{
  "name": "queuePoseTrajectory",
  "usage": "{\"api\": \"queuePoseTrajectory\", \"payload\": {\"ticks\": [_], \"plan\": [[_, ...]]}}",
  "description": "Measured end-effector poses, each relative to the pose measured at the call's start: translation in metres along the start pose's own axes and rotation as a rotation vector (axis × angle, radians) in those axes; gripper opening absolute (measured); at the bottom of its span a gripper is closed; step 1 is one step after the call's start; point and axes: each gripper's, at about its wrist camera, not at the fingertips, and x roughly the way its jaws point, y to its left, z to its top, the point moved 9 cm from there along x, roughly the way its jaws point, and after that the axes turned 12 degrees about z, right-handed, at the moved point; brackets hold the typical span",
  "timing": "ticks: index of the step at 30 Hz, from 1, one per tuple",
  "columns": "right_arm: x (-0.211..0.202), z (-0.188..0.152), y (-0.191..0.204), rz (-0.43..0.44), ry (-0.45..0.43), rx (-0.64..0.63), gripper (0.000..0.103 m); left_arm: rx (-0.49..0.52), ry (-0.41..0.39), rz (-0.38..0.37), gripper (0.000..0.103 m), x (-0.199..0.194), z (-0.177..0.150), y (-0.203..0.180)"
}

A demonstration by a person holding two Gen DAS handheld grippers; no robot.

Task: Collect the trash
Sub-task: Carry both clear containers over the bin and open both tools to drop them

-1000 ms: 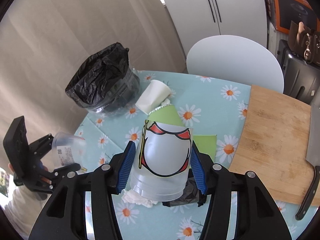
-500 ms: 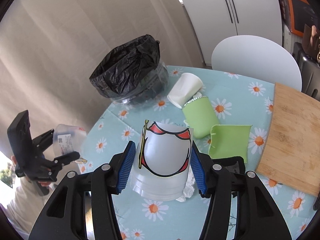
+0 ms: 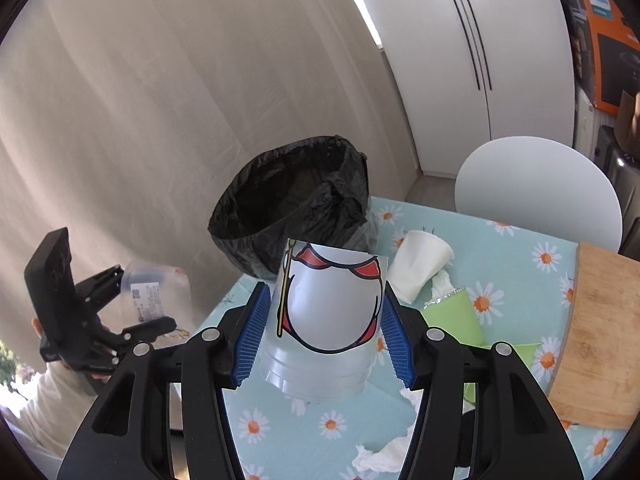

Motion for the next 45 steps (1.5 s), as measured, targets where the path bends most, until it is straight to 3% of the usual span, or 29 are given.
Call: {"api": "queuePoseTrajectory", "payload": {"ticks": [13, 23, 27, 28, 32, 45], "plan": [[0.06, 0.064, 0.032, -0.04, -0.049, -0.049, 0.052, 0.11, -0.119, -0.033, 0.077, 0.03, 0.054, 0.061], [0.103, 0.112, 0.048, -0.057, -0.057, -0.094, 0.053, 0.139, -0.129, -0.061, 0.077, 0.07, 0.078, 0.094], [0.113, 0.124, 0.044, -0.074, -0.082, -0.074, 0.077, 0.13, -0.141, -0.011, 0.092, 0.082, 0.086, 0.104], [0.112, 0.126, 0.042, -0.092, -0.098, -0.069, 0.089, 0.123, -0.146, -0.015, 0.095, 0.083, 0.089, 0.106], [0.104, 0.12, 0.033, -0.1, -0.11, -0.046, 0.089, 0.088, -0.154, -0.002, 0.097, 0.087, 0.091, 0.114], [0.065, 0.08, -0.001, -0.192, -0.077, -0.011, 0.089, -0.043, -0.049, 0.019, 0.097, 0.086, 0.063, 0.122]]}}
